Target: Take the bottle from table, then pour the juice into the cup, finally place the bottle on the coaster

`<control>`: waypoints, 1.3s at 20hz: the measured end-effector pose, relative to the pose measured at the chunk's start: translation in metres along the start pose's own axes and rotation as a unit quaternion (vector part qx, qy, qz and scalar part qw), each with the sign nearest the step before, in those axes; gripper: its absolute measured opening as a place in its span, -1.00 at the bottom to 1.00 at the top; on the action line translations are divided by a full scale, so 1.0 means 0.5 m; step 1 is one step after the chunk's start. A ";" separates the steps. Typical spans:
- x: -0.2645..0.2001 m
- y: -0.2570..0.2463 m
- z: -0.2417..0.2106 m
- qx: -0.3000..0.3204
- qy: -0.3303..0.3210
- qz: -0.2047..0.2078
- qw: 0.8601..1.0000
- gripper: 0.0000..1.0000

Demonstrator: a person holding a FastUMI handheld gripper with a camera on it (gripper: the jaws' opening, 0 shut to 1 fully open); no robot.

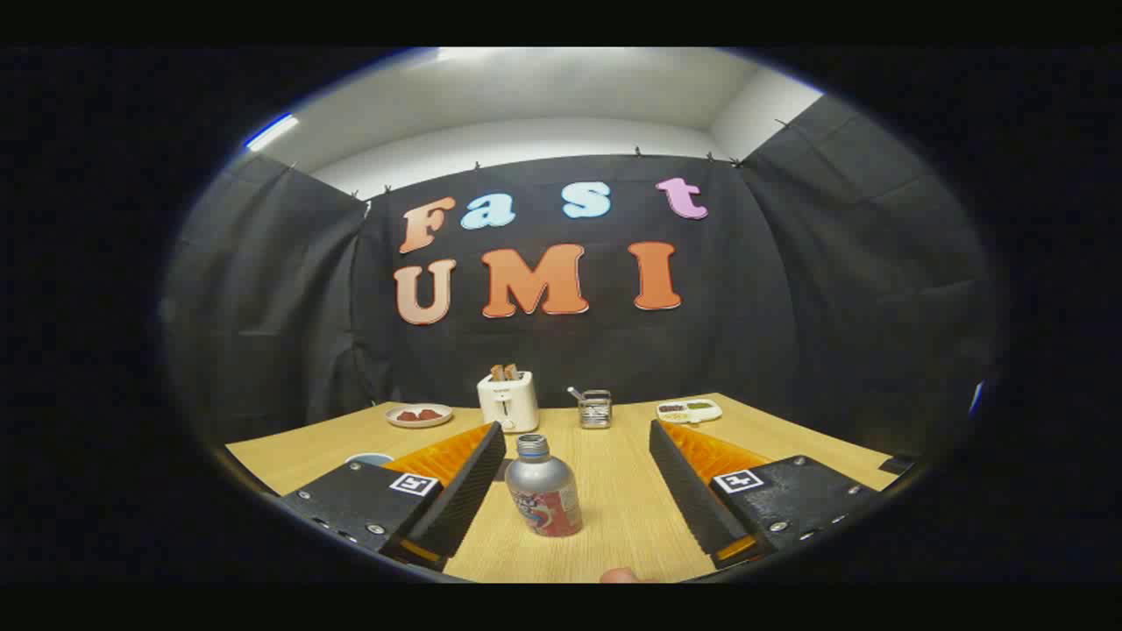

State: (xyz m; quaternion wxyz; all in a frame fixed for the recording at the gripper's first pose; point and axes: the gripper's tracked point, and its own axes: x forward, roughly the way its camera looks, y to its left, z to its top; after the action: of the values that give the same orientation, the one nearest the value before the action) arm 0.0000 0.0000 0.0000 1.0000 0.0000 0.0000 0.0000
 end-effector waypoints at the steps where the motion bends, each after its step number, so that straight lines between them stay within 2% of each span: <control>1: -0.002 0.003 0.001 0.002 -0.001 0.000 1.000 0.96; 7: -0.002 0.018 -0.031 0.007 0.007 0.001 1.000 0.96; 12: 0.001 0.042 -0.061 0.012 0.024 0.020 0.999 0.96; 19: 0.003 0.066 -0.071 -0.007 0.026 0.021 0.999 0.97; 23: 0.003 0.087 -0.075 -0.031 0.022 0.037 0.999 0.96; 26: 0.001 0.068 -0.103 -0.043 0.020 0.014 0.999 0.97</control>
State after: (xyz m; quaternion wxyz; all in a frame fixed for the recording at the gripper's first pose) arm 0.0006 0.0338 -0.0516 0.9988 -0.0429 0.0199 0.0140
